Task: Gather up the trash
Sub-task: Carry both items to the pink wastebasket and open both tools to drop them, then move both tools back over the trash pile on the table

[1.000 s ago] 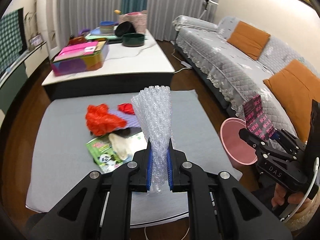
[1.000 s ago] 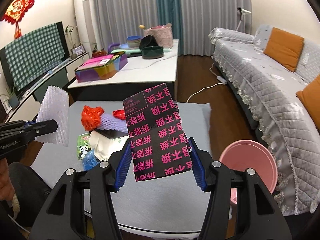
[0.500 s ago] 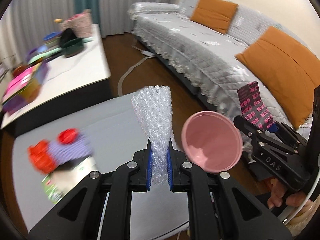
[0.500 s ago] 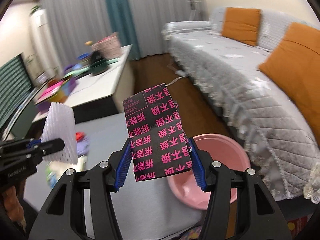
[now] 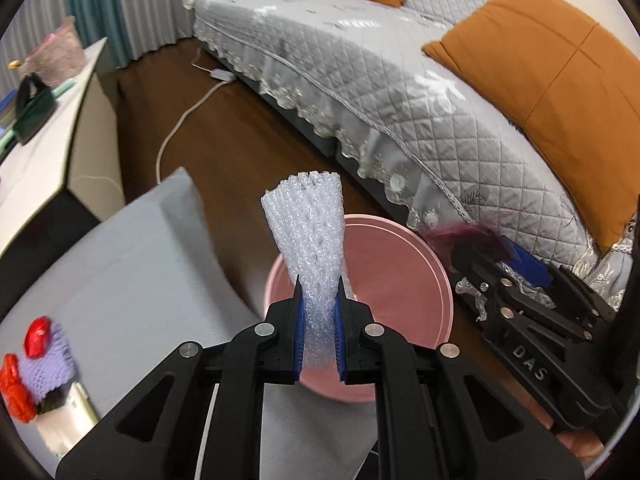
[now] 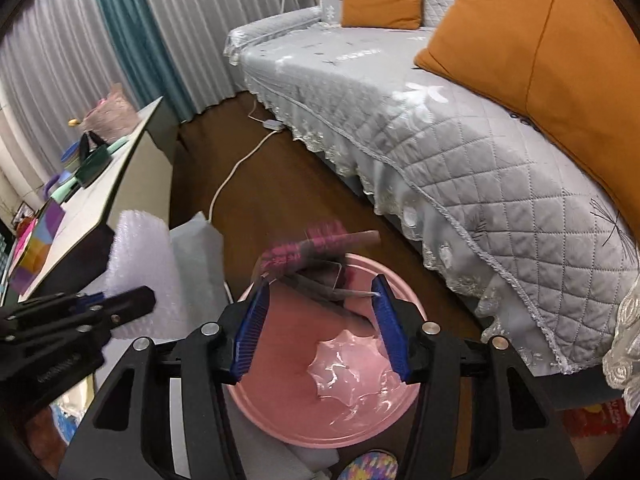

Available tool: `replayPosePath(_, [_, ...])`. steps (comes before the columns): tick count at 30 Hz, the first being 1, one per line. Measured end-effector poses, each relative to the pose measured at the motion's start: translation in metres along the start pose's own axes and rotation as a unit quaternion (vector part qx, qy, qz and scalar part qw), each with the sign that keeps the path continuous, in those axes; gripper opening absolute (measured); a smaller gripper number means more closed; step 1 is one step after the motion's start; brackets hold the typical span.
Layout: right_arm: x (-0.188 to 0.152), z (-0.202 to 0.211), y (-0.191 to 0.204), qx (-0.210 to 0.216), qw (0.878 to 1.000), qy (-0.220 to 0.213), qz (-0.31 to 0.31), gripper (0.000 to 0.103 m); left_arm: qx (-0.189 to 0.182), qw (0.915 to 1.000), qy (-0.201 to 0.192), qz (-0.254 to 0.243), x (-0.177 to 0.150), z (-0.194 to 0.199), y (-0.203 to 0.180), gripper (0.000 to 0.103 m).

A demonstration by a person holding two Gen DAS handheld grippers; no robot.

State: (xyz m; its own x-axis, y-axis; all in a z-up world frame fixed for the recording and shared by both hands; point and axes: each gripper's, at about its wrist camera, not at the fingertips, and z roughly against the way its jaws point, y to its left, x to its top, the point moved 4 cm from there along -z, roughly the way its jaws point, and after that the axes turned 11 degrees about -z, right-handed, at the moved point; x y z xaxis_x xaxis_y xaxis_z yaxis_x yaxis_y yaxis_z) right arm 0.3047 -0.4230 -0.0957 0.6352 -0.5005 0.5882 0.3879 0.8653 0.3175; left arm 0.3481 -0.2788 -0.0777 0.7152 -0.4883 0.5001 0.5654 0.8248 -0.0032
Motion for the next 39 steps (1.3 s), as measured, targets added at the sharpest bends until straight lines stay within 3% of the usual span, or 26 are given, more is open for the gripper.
replayPosePath(10, [-0.001,-0.031,-0.016,-0.024,0.999,0.043,-0.009,0.054,0.005,0.9991,0.04,-0.013,0.01,-0.051,-0.009,0.014])
replayPosePath(11, [-0.002,-0.033,-0.015,-0.025,0.999,0.046,-0.007,0.056,0.011,0.9989,0.044,-0.009,0.011,-0.053,-0.008,0.022])
replayPosePath(12, [-0.003,-0.036,-0.013,-0.021,0.998,0.053,-0.006,0.059,0.016,0.9988,0.047,-0.004,0.01,-0.055,-0.006,0.049])
replayPosePath(14, [-0.002,-0.035,-0.015,-0.025,0.998,0.051,-0.014,0.068,0.054,0.9972,0.05,0.011,0.01,-0.057,0.004,0.077])
replayPosePath(15, [-0.001,-0.032,-0.015,-0.024,0.999,0.046,-0.018,0.075,0.066,0.9966,0.046,0.017,0.01,-0.056,0.009,0.084])
replayPosePath(22, [0.002,-0.016,-0.006,-0.025,1.0,0.012,0.006,0.082,0.077,0.9947,0.059,0.032,-0.007,-0.054,0.029,0.084])
replayPosePath(30, [0.012,0.024,0.005,0.006,0.998,-0.064,0.0,0.089,0.067,0.9948,0.046,0.061,-0.029,-0.021,0.046,0.084])
replayPosePath(36, [0.006,0.042,0.019,0.022,0.997,-0.075,0.004,0.089,0.073,0.9942,0.023,0.076,-0.058,0.028,0.067,0.084])
replayPosePath(39, [-0.004,0.053,0.032,0.034,0.996,-0.08,0.01,0.089,0.095,0.9922,0.005,0.081,-0.085,0.064,0.087,0.084])
